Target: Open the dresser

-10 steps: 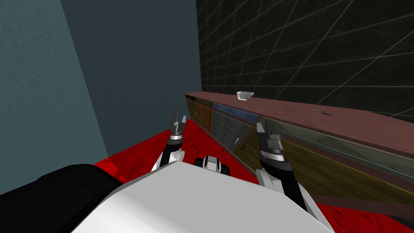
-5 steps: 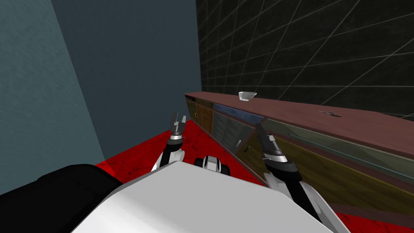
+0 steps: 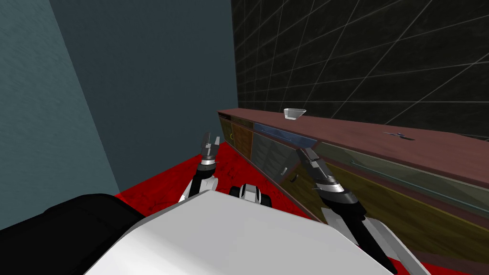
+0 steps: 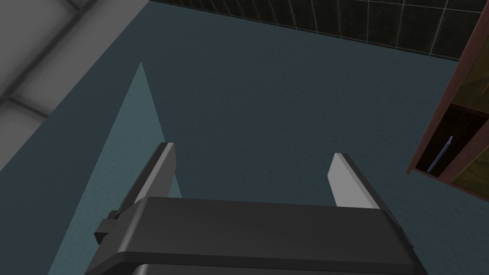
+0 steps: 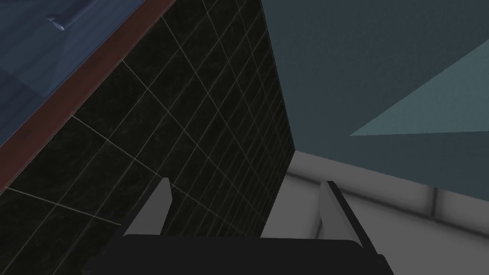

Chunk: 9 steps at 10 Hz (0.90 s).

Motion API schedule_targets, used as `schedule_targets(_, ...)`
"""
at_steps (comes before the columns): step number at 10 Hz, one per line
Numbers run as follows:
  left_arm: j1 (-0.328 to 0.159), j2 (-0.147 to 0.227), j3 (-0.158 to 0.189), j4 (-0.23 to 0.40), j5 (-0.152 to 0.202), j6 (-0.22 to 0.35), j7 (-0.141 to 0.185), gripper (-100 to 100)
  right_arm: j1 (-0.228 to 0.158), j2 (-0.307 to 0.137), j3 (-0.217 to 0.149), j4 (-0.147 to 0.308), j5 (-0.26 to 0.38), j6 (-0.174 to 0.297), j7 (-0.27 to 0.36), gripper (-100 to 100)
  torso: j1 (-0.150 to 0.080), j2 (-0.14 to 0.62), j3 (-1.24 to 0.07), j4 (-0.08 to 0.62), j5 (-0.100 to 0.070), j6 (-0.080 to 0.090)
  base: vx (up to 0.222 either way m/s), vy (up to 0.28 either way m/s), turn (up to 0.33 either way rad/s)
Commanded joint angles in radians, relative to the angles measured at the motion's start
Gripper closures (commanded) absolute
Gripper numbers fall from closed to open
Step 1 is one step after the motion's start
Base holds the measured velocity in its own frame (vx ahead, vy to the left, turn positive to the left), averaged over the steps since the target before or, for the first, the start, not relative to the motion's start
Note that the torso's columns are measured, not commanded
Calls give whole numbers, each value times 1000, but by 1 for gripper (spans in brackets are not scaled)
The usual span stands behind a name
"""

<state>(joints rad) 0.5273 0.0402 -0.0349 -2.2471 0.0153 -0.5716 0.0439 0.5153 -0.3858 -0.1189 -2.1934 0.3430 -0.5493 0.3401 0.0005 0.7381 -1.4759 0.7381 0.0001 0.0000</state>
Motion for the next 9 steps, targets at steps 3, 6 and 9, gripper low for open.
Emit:
schedule_targets(3, 0, 0, 0, 0, 0, 0, 0, 0, 10, -84, -52, 28, 127, 3, 103, -100, -1, 0, 0, 0, 0, 0, 47, 39, -12)
schedule_targets(6, 0, 0, 0, 0, 0, 0, 0, 0, 15, -139, -83, 48, 205, 7, 158, -100, 0, 0, 0, 0, 0, 0, 50, 51, -13)
schedule_targets(9, 0, 0, 0, 0, 0, 0, 0, 0, 18, -197, -114, 71, 278, 11, 213, -100, -1, -1, 0, 0, 0, 0, 55, 44, -16)
